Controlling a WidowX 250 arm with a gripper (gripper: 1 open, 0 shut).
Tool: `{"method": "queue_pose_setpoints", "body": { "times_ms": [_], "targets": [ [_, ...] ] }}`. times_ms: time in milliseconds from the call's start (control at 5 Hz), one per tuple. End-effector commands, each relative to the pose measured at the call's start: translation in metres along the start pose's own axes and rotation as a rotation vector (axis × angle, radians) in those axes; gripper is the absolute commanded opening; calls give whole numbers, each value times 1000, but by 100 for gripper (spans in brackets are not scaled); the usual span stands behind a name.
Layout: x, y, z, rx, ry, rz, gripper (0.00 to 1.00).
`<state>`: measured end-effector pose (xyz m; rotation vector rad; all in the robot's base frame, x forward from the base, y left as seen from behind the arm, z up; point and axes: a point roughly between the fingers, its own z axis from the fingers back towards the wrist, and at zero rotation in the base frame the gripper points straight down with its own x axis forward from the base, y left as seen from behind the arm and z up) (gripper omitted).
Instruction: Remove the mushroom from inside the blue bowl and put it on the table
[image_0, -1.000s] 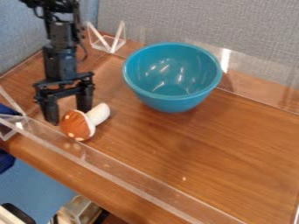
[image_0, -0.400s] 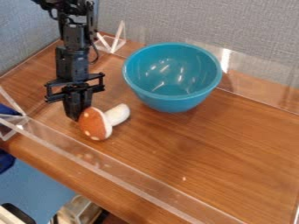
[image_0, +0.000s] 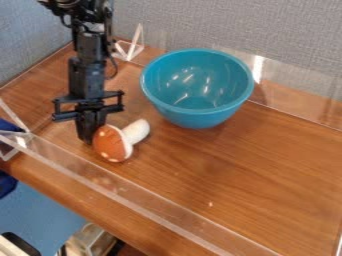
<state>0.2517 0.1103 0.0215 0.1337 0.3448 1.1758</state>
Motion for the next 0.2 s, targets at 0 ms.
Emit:
{"method": "queue_pose_setpoints", "body": {
  "times_ms": [0],
  "targets": [
    [-23, -8, 22, -47, -47, -128, 0]
  ]
}}
